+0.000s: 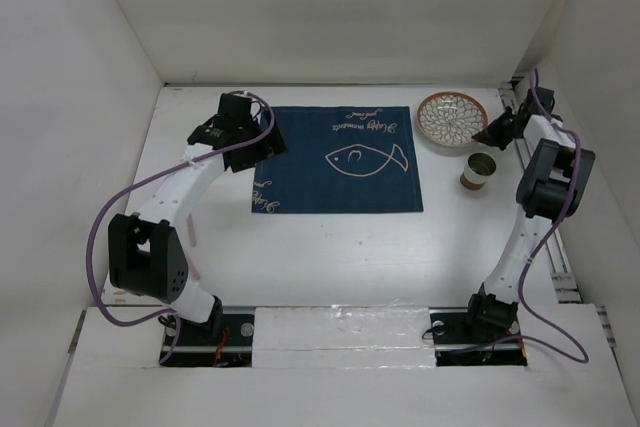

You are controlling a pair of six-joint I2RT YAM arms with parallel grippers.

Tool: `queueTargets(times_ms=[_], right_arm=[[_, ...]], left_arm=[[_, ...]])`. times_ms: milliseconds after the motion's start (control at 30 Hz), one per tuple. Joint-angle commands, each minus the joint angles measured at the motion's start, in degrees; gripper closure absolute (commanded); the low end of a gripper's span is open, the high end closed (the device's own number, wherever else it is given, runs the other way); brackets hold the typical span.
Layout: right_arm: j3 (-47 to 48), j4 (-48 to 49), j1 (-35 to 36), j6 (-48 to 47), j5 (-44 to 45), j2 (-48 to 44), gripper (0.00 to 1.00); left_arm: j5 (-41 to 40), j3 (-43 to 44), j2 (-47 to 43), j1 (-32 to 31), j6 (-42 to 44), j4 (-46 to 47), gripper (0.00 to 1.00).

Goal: Set the dinner table for one person

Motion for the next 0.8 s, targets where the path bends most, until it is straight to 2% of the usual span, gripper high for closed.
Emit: queueTargets(times_ms=[0, 167, 400, 633, 767], right_arm=[[-4.7, 6.9, -0.1, 4.3, -0.9, -4.0, 1.00], [-8.3, 14.7, -0.1, 10.5, -3.2, -9.1, 1.00], [-7.7, 17.3, -0.1, 13.7, -5.0, -11.1, 1.00], [-5.1, 18.4, 2.0, 13.7, -9.3, -11.7, 1.00], [1.2, 15.9, 5.2, 10.1, -13.7, -10.2, 1.00]], left_arm=[[0.7, -0.5, -0.9, 0.7, 1.0, 1.1, 0.00], [1.3, -1.0, -0.9, 0.7, 1.0, 1.1, 0.00], [1.9, -3.4, -1.4, 0.7, -0.2, 2.7, 0.00], [3.1, -4.0, -1.9, 0.7, -1.2, 3.8, 0.00], [1.5, -4.5, -3.1, 0.7, -3.2, 3.8, 0.00]])
